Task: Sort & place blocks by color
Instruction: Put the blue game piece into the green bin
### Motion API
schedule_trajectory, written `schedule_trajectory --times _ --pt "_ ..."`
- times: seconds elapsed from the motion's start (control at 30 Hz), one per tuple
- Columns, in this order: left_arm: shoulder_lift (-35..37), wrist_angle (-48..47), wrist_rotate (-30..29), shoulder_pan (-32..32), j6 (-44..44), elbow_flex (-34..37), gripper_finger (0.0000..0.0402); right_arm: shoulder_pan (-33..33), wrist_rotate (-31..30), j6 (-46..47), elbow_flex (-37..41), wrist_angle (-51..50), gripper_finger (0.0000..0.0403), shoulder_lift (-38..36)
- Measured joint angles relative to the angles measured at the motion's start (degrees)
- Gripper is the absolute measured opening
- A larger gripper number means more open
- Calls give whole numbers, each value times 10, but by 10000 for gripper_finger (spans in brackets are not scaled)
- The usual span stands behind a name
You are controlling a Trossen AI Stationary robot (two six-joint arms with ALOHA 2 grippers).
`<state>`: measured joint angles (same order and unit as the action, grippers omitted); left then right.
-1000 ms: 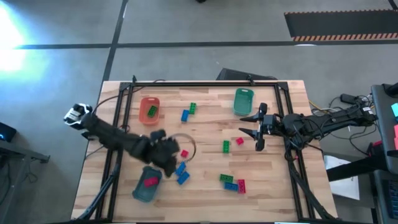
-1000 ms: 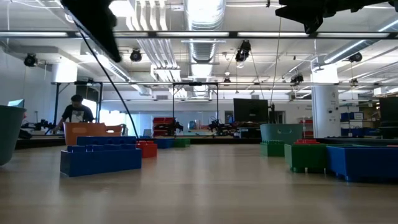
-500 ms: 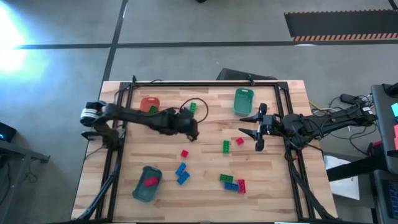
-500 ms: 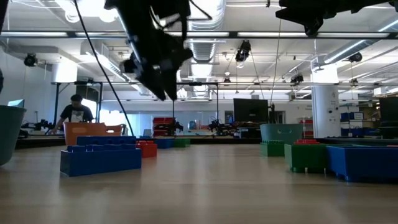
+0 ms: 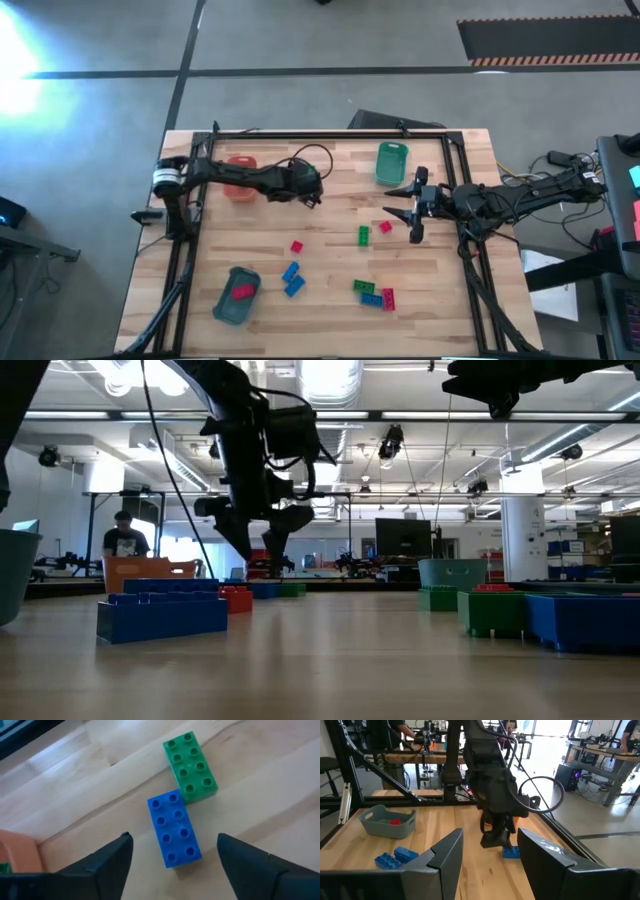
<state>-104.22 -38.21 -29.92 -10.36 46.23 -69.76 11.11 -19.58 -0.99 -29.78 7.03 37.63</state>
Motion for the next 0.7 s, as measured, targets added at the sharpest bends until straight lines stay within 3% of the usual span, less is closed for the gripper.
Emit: schedule_trajectory --times 0.23,0.7 --pt "-18 28 -3 -7 -1 4 290 0 0 0 0 0 178 0" --pt "-22 136 -4 -20 4 80 290 0 0 2 0 0 178 0"
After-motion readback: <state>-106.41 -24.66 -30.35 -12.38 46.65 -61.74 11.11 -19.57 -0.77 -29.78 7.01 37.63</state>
